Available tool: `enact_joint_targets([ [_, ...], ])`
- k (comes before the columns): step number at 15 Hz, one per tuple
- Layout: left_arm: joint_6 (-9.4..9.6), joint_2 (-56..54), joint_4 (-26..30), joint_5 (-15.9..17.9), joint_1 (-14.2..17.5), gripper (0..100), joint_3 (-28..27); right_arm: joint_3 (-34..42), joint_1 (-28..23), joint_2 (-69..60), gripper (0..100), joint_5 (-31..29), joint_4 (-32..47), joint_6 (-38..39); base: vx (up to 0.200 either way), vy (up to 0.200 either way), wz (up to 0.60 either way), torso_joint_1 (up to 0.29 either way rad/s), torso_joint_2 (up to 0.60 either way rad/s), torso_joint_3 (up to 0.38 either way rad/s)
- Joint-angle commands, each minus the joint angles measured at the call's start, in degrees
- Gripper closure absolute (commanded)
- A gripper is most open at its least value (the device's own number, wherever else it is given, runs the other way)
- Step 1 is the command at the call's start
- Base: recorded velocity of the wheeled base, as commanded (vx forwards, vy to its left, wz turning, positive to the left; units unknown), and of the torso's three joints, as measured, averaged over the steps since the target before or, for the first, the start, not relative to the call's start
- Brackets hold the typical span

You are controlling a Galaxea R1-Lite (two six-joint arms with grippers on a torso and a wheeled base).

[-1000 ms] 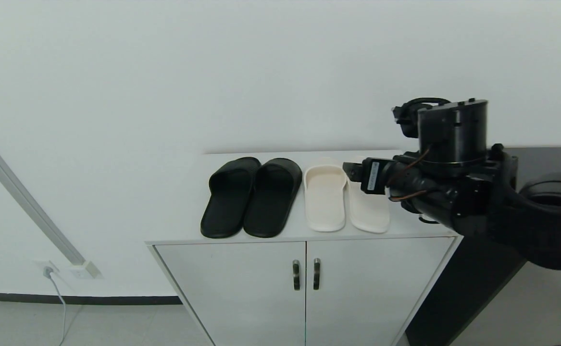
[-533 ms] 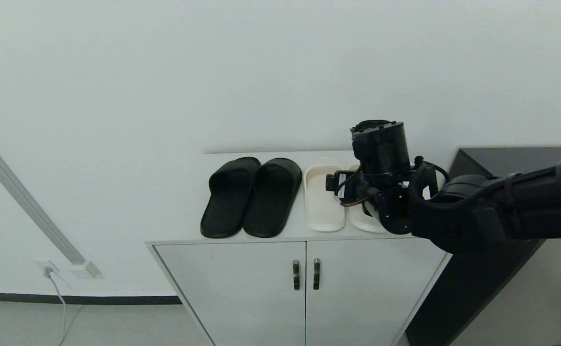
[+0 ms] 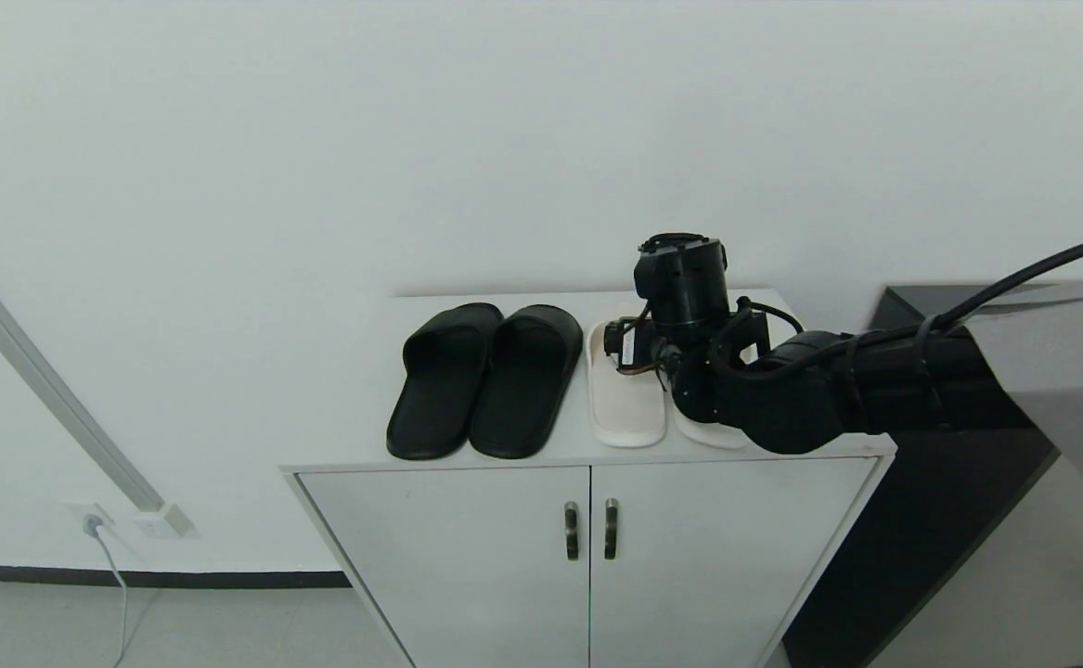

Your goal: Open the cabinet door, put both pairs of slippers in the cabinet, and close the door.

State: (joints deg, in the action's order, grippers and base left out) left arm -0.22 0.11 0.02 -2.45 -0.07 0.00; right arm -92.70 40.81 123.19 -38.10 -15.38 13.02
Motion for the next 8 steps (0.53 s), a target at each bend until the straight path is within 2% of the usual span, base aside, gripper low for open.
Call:
enact_joint_targets([
  [1,-0.13,0.0,0.0,0.0,0.0,100,0.0,-4.2,-2.1,4.0,0,0.0,0.1,-1.7,0.000,0.000,0.00,0.000,0.00,0.000],
  [8,-0.22,0.0,0.0,0.0,0.0,100,0.0,-6.6,-3.5,5.8,0,0.0,-0.1,-2.5,0.000,0.000,0.00,0.000,0.00,0.000],
])
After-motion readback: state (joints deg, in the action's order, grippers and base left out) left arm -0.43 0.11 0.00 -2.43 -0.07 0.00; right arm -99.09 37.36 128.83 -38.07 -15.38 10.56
